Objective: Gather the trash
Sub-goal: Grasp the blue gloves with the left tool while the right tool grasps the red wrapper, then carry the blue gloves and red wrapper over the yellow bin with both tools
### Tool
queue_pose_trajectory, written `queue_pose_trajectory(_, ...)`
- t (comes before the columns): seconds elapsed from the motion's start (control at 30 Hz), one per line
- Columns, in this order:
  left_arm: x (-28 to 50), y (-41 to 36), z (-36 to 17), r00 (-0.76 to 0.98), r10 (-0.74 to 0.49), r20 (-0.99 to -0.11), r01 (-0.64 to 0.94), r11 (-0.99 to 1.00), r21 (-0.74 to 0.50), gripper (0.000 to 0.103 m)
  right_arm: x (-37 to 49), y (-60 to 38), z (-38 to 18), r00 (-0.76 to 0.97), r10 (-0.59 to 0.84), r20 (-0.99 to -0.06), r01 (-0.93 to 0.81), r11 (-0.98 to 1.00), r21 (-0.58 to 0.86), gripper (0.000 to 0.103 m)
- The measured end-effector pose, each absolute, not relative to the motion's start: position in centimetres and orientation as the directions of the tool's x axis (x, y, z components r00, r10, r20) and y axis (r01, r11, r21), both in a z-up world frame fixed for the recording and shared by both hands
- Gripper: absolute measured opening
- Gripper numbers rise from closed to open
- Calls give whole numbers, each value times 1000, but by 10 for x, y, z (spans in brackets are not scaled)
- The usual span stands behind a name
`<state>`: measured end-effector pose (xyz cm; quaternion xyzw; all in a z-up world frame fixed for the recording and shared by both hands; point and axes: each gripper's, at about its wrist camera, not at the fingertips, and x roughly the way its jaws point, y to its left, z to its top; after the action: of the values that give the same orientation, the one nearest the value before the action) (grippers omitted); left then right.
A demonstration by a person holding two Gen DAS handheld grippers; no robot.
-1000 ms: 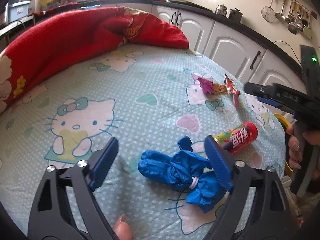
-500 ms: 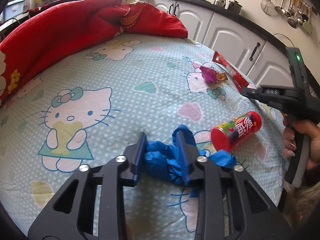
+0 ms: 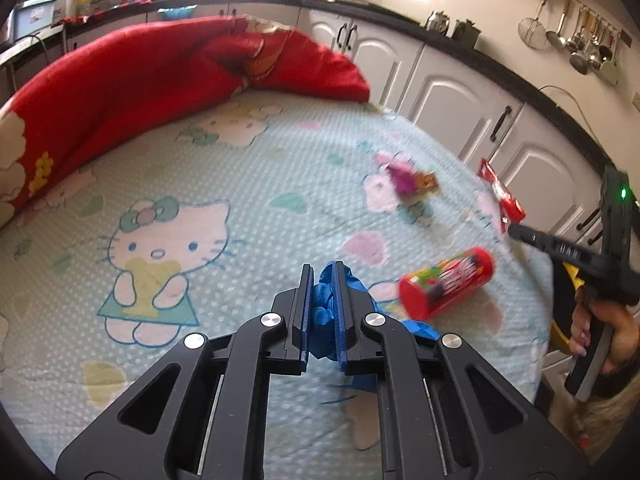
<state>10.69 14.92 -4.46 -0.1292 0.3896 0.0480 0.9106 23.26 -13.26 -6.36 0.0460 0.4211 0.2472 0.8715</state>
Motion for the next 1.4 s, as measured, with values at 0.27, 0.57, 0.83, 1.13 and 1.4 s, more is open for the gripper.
queue_pose_trajectory(0.27,117,108,-12,741,-64,-669,-95,975,-200,5,213,-167,-47,544,473,-693,-418,869,265,1)
queue_pose_trajectory(0.57,145,38,4,751,-163,-639,51,981,-190,5,193,-219,-29,591,443,-674,-396,887,236,1)
queue_pose_trajectory(0.83,171,-31,6,736,-249,-630,173,968,-181,5,181,-274,-26,624,387,-679,-324,919,225,1)
queue_pose_trajectory(1.13,189,-96,1,710,-315,-630,272,948,-168,5,172,-326,-37,634,337,-696,-237,941,240,1)
queue_pose_trajectory(1.4,204,-141,-12,678,-354,-644,327,930,-167,5,164,-360,-51,627,323,-709,-199,946,256,1)
